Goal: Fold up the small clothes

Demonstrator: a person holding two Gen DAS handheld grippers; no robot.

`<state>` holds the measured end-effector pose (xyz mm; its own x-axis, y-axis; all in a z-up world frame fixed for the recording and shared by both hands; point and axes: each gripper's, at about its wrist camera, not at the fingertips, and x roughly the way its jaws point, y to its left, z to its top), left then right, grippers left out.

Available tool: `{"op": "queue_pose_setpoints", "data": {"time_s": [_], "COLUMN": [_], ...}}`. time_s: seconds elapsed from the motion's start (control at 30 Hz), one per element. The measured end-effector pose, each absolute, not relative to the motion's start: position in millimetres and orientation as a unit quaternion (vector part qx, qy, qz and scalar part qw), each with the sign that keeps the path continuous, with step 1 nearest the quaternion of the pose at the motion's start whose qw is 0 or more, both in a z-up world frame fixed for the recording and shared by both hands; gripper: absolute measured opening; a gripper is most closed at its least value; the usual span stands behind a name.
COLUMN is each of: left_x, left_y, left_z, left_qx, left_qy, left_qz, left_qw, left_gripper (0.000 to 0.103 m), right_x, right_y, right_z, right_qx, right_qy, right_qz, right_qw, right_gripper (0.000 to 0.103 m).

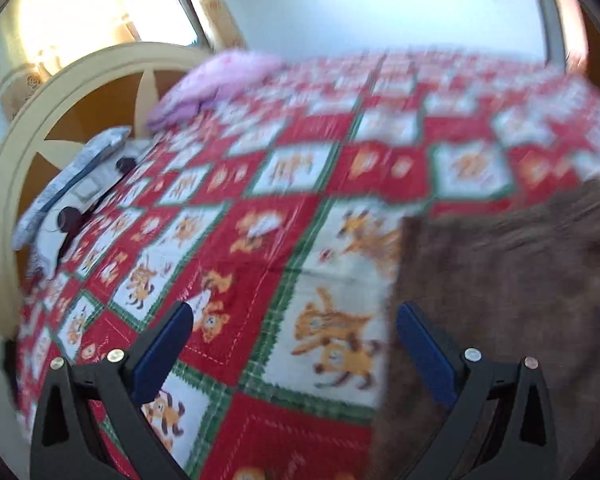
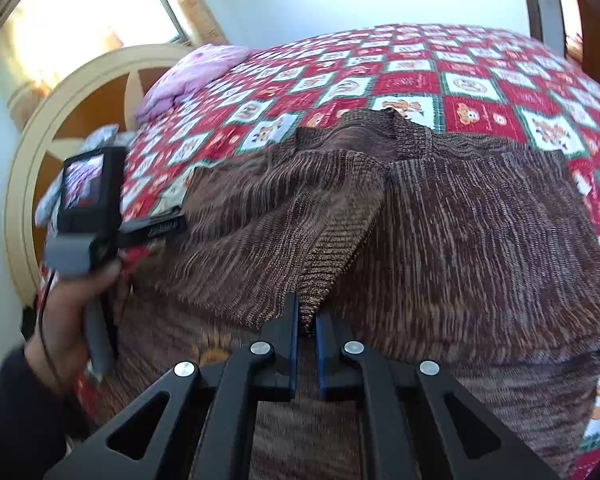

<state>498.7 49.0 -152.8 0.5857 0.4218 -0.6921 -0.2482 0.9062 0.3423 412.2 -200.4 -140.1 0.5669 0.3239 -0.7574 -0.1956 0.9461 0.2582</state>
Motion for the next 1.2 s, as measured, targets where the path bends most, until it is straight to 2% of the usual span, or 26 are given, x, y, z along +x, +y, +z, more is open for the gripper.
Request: {"op": "queue_pose_setpoints", "data": {"time_s": [0.1, 0.27, 0.3, 0.37, 0.43, 0.57, 0.67, 0.77, 1.2], "left_x": [505, 502, 502, 497, 481, 433, 420, 420, 396], "left_y": [69, 81, 81, 83, 87, 88, 68, 61, 61], "left_z": [-160, -163, -163, -157, -151, -136, -149, -151, -145], "left_qx": [0.07, 0.037, 0.037, 0.029, 0.005, -0.018, 0.025, 0.049, 0.029], "left_qy": [0.434, 0.443, 0.441, 0.437, 0.437, 0.4, 0.422, 0.42, 0.411], "left_qz": [0.201, 0.192, 0.192, 0.19, 0.193, 0.187, 0.165, 0.177, 0.144], "left_qw": [0.875, 0.875, 0.876, 0.879, 0.878, 0.897, 0.891, 0.889, 0.9], "left_gripper": [0.103, 0.103, 0.103, 0.103, 0.103, 0.103, 0.103, 0.103, 0.103], "right_x": [402, 406, 403, 395, 383, 370, 382, 397, 382], "right_y": [-207, -221, -221, -221, -221, -206, -185, -182, -203], "right_z": [-144, -149, -144, -137, -125, -113, -127, -152, -148], "right_qx": [0.041, 0.074, 0.069, 0.063, 0.055, 0.03, 0.017, -0.015, -0.007], "right_qy": [0.439, 0.434, 0.424, 0.407, 0.377, 0.338, 0.364, 0.403, 0.402], "right_qz": [0.124, 0.128, 0.121, 0.11, 0.11, 0.149, 0.188, 0.133, 0.117], "right_qw": [0.889, 0.889, 0.895, 0.904, 0.918, 0.929, 0.912, 0.905, 0.908], "right_gripper": [0.005, 0.006, 0.01, 0.025, 0.03, 0.03, 0.03, 0.03, 0.03]}}
